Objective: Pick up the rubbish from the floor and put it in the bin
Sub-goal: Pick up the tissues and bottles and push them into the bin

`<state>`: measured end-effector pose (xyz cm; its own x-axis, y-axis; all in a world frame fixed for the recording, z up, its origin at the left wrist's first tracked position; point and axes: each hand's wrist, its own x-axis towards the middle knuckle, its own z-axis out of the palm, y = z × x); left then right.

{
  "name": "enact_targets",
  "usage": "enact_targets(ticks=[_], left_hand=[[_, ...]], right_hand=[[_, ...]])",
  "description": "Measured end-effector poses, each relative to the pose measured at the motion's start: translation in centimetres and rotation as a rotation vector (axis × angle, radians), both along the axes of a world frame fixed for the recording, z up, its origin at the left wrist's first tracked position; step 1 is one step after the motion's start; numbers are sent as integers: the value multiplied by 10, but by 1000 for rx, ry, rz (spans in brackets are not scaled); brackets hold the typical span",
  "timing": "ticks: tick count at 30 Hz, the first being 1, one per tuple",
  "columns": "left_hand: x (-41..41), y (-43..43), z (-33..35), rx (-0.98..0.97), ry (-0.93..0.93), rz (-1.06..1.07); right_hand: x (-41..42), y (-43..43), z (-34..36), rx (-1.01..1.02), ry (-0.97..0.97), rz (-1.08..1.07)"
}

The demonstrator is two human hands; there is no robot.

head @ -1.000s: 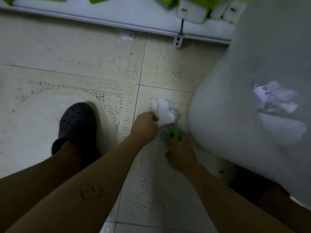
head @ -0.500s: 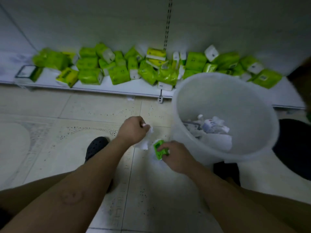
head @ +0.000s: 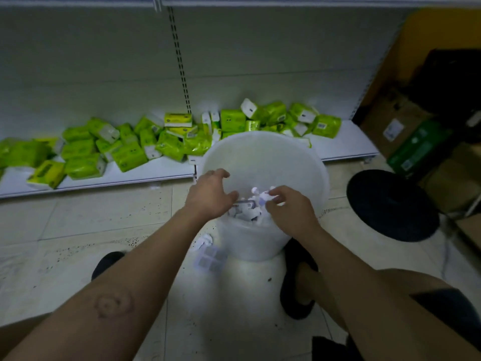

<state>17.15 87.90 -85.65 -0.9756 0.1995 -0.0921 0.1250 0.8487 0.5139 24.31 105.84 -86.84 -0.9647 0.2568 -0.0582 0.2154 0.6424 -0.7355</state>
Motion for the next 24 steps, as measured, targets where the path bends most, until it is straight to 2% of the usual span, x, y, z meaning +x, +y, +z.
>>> enact_targets(ticks=[3,6,8,13,16,21,24], left_hand=[[8,-27,-16,-86,18,61],[20,-63,-43,-100,-36,115],[27,-85,-66,-120,-125,124],[35,-114,-132,-144,-357,131],[30,-116,-175,-141,-457,117],[9,-113,-237,-103,-535,101],[-11,-107,-268,-72,-514,97]], right_hand=[[15,-29,-20,67,-45,160],[30,-53,-51,90,-301,460],[33,-65,-75,140,-457,588],[25,-92,-137,63,-655,547],[14,-105,-181,89,-723,565],[-13,-120,-248,149,-772,521],[-29,-129,-280,180,-727,495]])
